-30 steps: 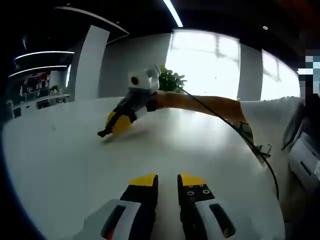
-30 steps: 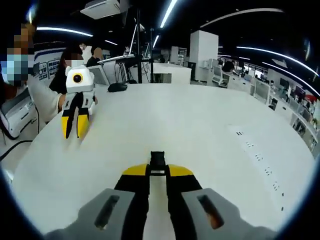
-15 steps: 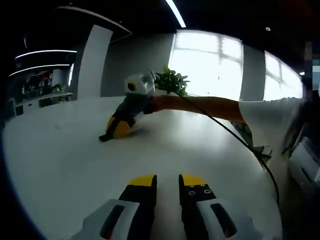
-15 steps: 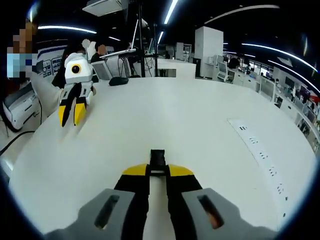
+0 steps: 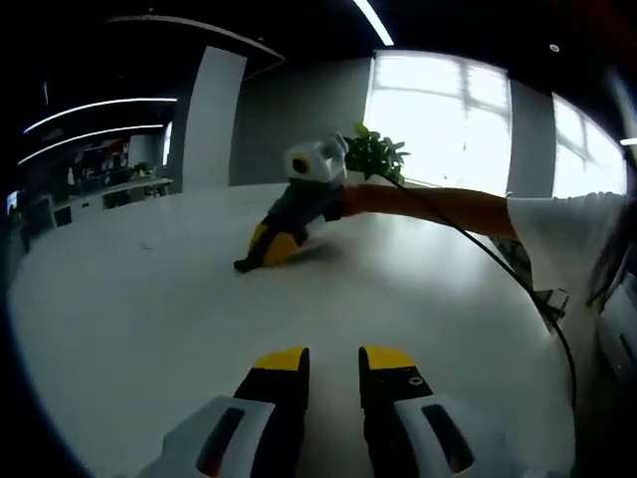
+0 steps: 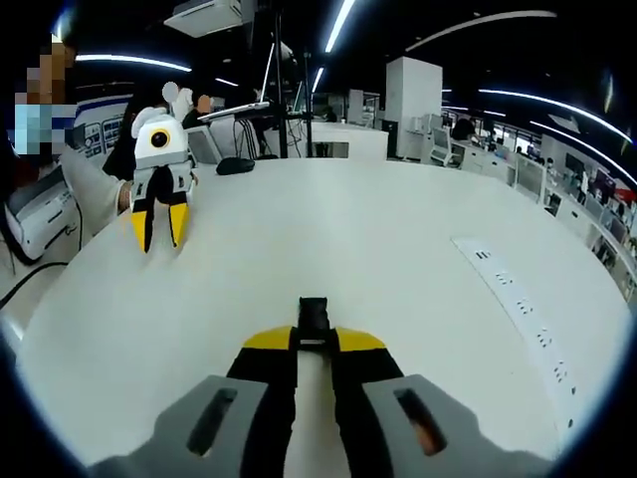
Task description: Snap the two parts of the plastic buckle together until the buckle closes and remains connected.
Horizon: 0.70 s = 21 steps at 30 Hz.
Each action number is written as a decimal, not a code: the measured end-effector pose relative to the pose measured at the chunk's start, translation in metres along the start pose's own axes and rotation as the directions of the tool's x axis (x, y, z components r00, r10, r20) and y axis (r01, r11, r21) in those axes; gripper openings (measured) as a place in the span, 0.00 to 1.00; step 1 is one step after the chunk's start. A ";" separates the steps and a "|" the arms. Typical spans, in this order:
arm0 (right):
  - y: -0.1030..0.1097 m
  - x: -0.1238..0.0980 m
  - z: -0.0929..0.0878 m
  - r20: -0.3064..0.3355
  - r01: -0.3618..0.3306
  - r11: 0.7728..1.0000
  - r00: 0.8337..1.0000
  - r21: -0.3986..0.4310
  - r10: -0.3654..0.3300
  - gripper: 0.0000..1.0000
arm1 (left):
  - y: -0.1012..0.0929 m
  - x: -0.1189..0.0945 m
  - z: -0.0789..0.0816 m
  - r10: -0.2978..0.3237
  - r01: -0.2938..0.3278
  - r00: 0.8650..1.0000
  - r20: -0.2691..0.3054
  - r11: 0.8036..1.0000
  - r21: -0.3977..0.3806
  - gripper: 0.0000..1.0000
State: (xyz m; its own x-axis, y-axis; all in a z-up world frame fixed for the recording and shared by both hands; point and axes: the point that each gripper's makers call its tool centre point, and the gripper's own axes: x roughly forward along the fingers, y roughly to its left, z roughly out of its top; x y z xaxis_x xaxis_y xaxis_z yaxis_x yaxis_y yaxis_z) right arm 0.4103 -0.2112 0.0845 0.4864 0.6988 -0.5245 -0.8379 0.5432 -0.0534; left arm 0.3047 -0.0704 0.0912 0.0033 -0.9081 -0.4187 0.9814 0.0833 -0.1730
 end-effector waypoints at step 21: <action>0.010 -0.005 0.011 0.102 0.071 0.997 0.992 0.025 -0.074 0.27 | 0.037 -0.007 0.004 0.140 -0.140 0.990 0.015 0.990 -0.013 0.31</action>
State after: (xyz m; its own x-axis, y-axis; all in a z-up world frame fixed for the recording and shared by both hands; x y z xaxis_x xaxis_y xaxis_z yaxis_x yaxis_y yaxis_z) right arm 0.4025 -0.2042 0.0956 0.5695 0.7009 -0.4295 -0.7946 0.6032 -0.0691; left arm 0.3418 -0.0626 0.0911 0.1434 -0.8934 -0.4257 0.9688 0.2145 -0.1239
